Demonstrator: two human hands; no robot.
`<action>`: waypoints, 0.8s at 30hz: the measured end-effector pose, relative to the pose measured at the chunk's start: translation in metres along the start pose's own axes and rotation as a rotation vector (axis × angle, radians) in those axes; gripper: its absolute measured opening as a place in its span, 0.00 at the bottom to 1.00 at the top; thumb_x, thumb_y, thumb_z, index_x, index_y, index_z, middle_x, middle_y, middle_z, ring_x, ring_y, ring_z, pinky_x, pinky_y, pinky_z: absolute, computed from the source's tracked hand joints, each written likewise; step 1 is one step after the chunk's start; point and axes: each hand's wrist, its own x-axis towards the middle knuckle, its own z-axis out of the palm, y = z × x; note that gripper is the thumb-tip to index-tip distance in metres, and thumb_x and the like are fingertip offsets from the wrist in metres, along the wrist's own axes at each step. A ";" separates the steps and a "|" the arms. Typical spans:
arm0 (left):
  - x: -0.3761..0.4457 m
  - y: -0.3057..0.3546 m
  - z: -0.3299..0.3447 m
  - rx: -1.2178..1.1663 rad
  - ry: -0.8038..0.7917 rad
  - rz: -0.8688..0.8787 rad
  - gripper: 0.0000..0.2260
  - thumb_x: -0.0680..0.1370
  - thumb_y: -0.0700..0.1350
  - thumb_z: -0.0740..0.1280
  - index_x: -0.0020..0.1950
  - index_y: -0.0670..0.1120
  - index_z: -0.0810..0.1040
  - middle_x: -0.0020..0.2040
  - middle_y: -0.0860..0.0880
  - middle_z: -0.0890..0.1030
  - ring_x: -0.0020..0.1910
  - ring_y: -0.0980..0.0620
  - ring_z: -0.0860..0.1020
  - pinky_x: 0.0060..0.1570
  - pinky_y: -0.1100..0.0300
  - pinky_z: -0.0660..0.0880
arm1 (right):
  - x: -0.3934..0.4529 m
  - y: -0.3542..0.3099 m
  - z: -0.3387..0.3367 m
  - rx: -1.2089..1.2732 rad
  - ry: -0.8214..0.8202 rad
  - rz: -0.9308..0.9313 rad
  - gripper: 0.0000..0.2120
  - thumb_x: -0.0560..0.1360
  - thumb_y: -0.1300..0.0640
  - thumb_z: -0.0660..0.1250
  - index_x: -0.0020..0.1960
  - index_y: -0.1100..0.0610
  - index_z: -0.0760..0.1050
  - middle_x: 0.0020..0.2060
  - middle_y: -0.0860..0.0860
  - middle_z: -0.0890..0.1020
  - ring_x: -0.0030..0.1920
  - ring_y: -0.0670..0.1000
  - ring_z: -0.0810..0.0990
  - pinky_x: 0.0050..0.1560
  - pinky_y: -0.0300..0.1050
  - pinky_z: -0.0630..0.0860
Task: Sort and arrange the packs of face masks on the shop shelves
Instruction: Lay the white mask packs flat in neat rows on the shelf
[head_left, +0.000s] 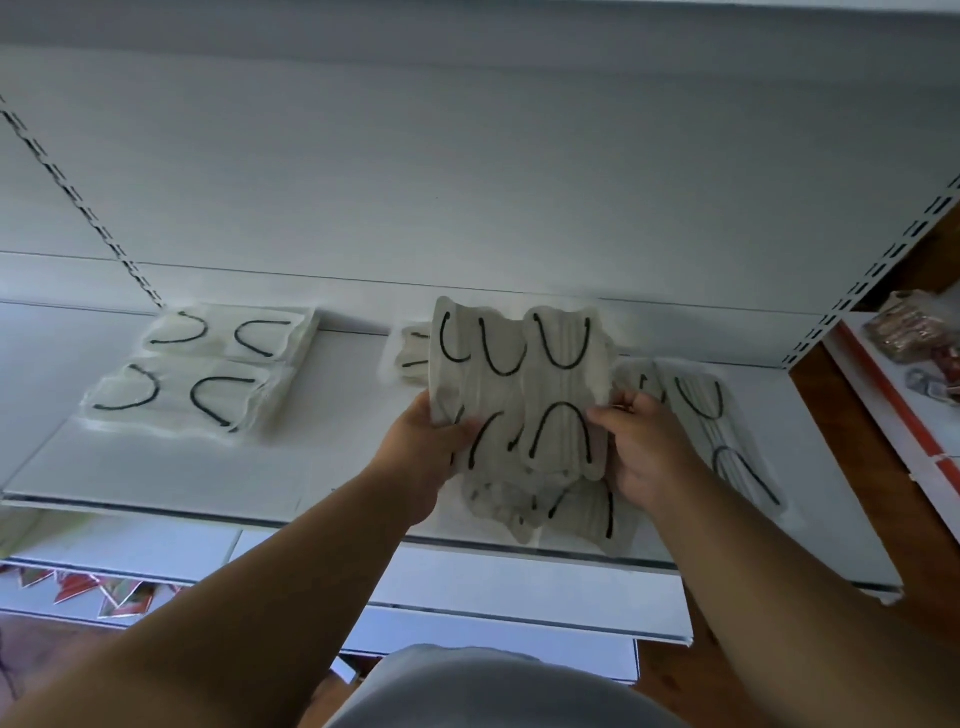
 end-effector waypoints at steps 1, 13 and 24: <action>0.000 -0.001 -0.003 -0.003 0.014 -0.003 0.14 0.78 0.35 0.70 0.62 0.46 0.78 0.53 0.43 0.86 0.51 0.43 0.85 0.48 0.50 0.83 | 0.003 0.000 -0.002 0.026 -0.017 0.018 0.09 0.75 0.67 0.69 0.54 0.60 0.77 0.51 0.62 0.83 0.53 0.61 0.82 0.55 0.65 0.79; -0.008 0.001 0.000 0.027 0.018 -0.032 0.13 0.79 0.38 0.69 0.64 0.46 0.77 0.54 0.42 0.85 0.53 0.42 0.84 0.54 0.45 0.82 | -0.012 0.011 0.038 -0.459 -0.017 -0.210 0.02 0.75 0.62 0.69 0.46 0.56 0.78 0.40 0.54 0.84 0.41 0.56 0.82 0.41 0.50 0.80; -0.008 0.023 -0.041 0.224 0.103 -0.098 0.12 0.79 0.46 0.67 0.61 0.43 0.80 0.49 0.44 0.85 0.47 0.45 0.84 0.49 0.49 0.81 | -0.008 -0.029 0.047 -1.365 -0.054 -0.884 0.08 0.75 0.64 0.63 0.49 0.58 0.79 0.45 0.53 0.83 0.49 0.59 0.80 0.46 0.47 0.74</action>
